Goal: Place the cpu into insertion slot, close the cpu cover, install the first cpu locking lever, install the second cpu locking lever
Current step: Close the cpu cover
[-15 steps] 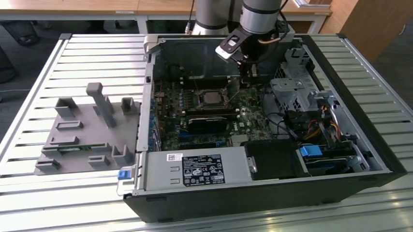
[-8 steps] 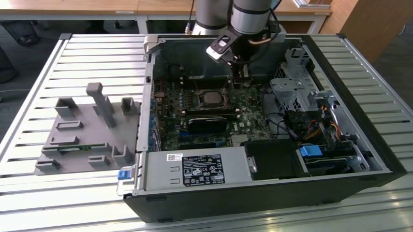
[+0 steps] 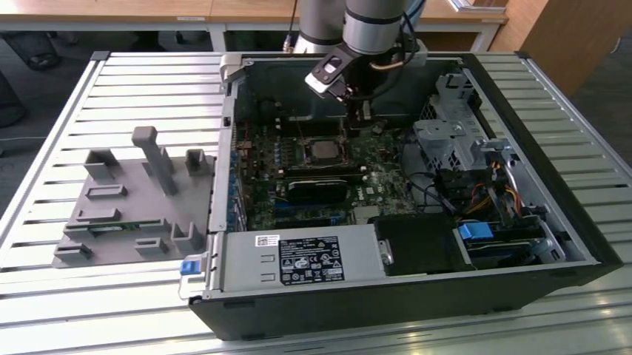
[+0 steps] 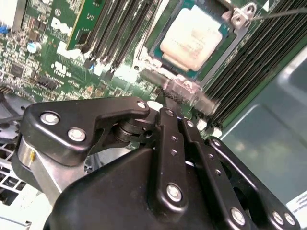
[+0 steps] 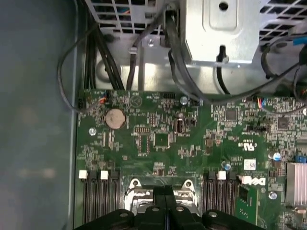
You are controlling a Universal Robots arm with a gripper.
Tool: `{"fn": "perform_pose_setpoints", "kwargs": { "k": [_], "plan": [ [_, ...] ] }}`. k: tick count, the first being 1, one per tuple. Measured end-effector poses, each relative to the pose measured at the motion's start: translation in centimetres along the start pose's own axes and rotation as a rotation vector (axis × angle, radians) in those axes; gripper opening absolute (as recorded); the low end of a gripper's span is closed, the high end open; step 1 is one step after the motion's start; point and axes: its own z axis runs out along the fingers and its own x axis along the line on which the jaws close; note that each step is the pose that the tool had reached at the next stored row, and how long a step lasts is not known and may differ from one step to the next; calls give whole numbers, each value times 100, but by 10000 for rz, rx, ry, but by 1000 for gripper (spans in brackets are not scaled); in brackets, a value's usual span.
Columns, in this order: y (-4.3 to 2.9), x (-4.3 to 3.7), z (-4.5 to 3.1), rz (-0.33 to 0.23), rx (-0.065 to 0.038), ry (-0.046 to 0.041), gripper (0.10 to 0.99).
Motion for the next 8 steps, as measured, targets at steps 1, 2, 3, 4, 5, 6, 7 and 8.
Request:
{"fn": "perform_pose_setpoints", "kwargs": {
  "k": [1, 2, 3, 4, 5, 6, 7, 8],
  "plan": [
    [-14, 1, 7, 0, 0, -1, 106],
    [-27, 2, 15, -1, 0, 0, 106],
    [-38, 3, 24, -1, 0, 0, 106],
    [-49, 4, 33, 0, 0, 0, 106],
    [-61, 4, 42, 0, 0, 0, 106],
    [-73, 5, 52, -1, 0, 0, 106],
    [-90, 5, 62, 0, 0, 0, 106],
    [-107, 6, 72, 0, 0, 0, 106]
  ]
}}
